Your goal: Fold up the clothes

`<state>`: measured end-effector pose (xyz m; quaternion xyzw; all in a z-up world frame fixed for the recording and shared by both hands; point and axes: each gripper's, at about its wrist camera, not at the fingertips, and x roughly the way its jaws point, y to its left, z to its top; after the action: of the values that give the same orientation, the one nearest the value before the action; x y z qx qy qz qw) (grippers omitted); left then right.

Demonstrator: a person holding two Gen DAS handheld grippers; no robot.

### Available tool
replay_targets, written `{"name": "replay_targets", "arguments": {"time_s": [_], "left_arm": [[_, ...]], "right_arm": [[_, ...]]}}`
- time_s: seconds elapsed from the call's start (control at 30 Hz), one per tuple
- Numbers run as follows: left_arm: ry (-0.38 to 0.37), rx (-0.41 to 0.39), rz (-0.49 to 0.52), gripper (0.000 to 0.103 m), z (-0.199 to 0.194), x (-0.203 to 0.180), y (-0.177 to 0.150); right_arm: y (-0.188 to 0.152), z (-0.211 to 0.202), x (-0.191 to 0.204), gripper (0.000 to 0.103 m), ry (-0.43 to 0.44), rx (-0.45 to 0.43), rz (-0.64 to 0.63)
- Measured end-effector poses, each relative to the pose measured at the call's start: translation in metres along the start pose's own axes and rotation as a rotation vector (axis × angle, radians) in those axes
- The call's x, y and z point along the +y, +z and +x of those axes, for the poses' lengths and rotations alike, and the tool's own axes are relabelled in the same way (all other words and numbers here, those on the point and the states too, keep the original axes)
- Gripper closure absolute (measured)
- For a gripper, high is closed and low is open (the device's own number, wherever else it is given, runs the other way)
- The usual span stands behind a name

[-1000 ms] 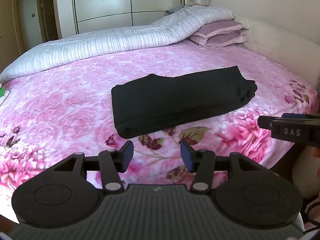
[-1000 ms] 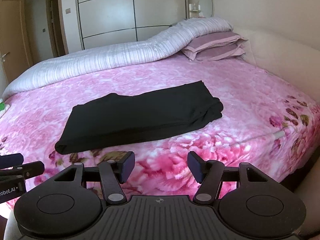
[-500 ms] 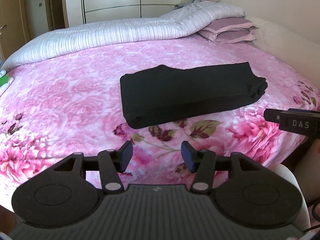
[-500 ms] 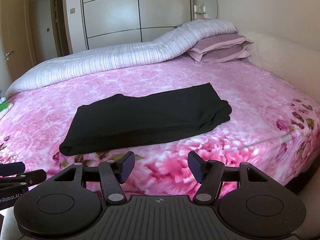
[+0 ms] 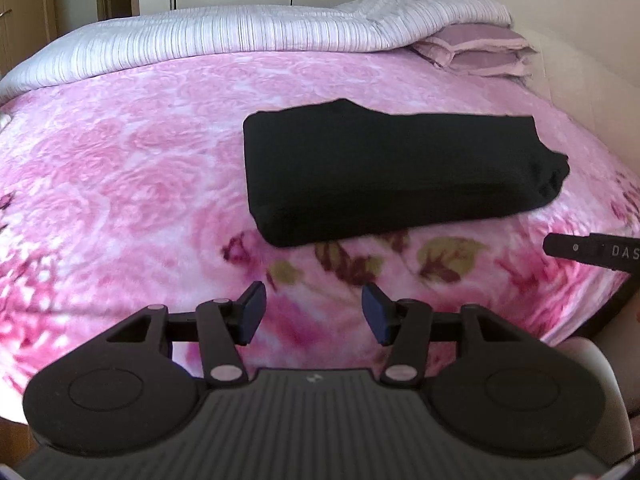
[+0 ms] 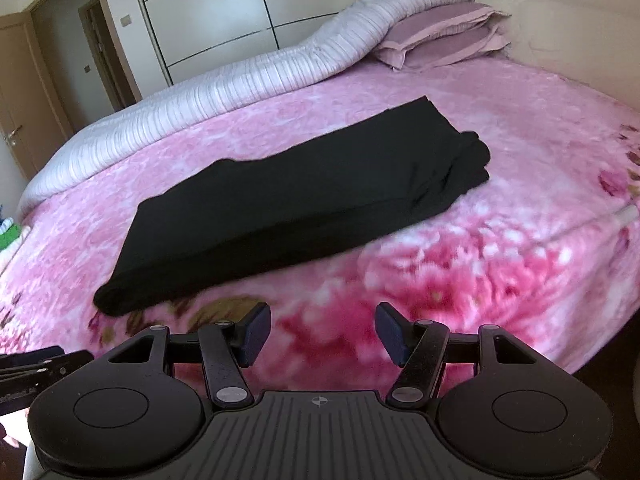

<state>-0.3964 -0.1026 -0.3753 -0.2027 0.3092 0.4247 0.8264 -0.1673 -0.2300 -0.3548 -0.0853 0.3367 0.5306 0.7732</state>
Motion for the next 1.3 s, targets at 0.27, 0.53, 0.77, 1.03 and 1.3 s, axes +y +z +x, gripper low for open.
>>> {"name": "replay_targets", "arguments": {"time_s": [0.27, 0.53, 0.77, 1.03, 1.3], "left_arm": [[-0.015, -0.072, -0.049, 0.059, 0.045, 0.022, 0.034], [-0.078, -0.015, -0.010, 0.059, 0.066, 0.038, 0.006], [-0.118, 0.029, -0.120, 0.063, 0.044, 0.069, 0.003], [-0.108, 0.076, -0.185, 0.063, 0.026, 0.097, -0.002], [-0.145, 0.073, -0.235, 0.063, 0.023, 0.118, -0.007]], "right_arm": [[0.040, 0.053, 0.004, 0.050, -0.002, -0.114, -0.139], [0.010, 0.098, -0.022, 0.056, -0.014, -0.042, -0.220], [0.000, 0.068, 0.011, 0.055, 0.004, -0.077, -0.438], [-0.062, 0.072, 0.116, 0.037, 0.140, -0.139, -1.089], [-0.075, 0.093, 0.162, 0.037, 0.170, -0.174, -1.298]]}}
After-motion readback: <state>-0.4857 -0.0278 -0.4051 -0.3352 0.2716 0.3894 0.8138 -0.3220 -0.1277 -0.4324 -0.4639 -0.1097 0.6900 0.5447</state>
